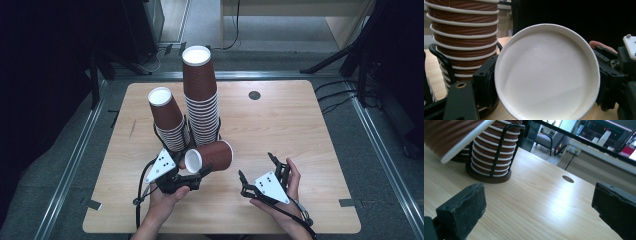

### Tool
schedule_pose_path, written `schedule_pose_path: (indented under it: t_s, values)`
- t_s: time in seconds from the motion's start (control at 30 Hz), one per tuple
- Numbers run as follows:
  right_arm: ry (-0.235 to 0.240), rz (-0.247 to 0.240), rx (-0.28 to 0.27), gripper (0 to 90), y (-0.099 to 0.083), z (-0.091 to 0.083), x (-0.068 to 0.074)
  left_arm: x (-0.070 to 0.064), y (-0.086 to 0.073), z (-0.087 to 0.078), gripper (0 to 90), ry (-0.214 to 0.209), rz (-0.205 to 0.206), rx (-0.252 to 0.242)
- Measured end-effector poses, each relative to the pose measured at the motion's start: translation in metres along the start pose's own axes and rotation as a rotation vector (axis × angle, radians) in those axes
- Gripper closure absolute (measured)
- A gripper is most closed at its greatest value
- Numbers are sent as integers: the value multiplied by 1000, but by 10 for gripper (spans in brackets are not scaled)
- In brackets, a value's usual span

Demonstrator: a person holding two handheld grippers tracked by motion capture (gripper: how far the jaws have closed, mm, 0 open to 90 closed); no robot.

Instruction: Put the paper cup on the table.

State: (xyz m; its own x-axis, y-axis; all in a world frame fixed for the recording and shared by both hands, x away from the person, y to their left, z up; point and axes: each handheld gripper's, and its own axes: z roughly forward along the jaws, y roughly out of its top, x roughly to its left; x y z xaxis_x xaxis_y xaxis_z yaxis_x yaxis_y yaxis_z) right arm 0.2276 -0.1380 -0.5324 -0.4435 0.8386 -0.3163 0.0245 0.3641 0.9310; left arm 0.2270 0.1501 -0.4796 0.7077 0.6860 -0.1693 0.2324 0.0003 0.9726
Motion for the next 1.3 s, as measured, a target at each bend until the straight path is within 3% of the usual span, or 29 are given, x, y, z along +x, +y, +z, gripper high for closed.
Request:
schedule_pose_path:
  t_s: [0.23,0.4,0.57,0.7,0.8,0.93,1.1,1.2,1.3]
  values:
    - [16,141,-5,23,3,-1,-4,0,-2,2,223,10,25,-2]
    - [22,238,3,62,5,-3,-3,2,-3,4,223,15,12,-8]
    - [30,383,-12,151,7,-3,-5,1,-6,6,223,28,20,-15]
    - [42,484,-20,135,7,-2,-5,1,-8,7,221,60,32,-15]
    - [50,550,-22,111,9,-3,-1,1,-8,7,219,60,26,-17]
    - [115,669,-22,10,15,-5,4,0,-7,7,219,43,18,-21]
    - [198,863,-48,0,22,-7,6,-3,-7,7,219,35,22,-32]
    - [219,941,-49,0,25,-8,8,-3,-8,8,219,32,21,-33]
    - [232,964,-67,0,27,-8,11,-4,-9,9,219,29,21,-36]
